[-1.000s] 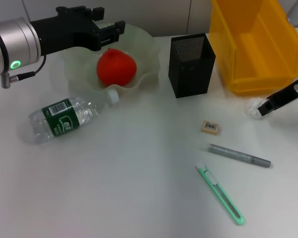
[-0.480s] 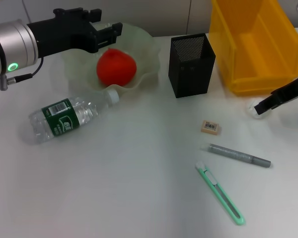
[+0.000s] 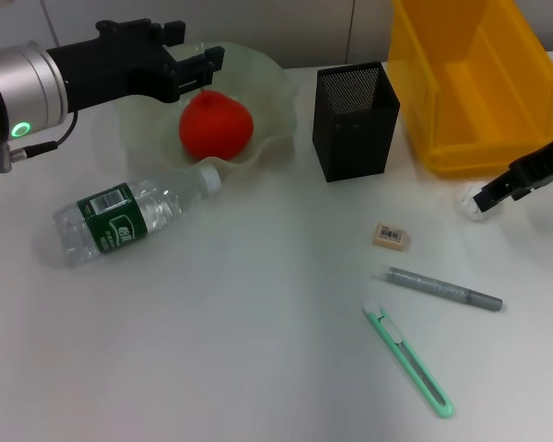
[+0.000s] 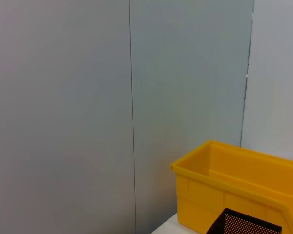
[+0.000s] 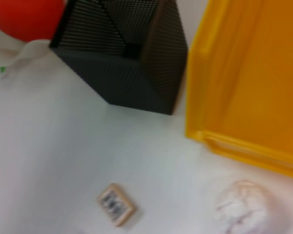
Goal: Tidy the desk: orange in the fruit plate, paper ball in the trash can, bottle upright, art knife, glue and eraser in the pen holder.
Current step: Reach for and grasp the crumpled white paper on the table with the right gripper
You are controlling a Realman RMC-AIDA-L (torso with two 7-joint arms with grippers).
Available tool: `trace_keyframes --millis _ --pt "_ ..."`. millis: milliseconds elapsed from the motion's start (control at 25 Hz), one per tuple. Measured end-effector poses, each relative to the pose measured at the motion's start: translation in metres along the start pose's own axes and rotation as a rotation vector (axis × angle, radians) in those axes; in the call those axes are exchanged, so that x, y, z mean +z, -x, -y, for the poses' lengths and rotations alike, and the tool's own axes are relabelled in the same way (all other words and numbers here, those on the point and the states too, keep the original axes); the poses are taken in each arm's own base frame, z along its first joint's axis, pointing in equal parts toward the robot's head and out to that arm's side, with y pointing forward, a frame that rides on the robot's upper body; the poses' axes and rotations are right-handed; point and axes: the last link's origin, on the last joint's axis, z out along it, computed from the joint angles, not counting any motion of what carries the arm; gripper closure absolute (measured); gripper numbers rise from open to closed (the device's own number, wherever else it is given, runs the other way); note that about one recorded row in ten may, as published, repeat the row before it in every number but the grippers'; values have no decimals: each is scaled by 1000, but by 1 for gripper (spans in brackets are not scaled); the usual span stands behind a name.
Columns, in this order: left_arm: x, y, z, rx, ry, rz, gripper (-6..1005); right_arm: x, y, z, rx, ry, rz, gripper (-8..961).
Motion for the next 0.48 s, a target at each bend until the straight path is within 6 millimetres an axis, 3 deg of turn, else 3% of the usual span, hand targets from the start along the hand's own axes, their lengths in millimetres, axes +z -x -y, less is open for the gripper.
trace_keyframes --millis 480 --pt "1 2 -2 1 8 0 427 11 1 15 9 -71 -23 330"
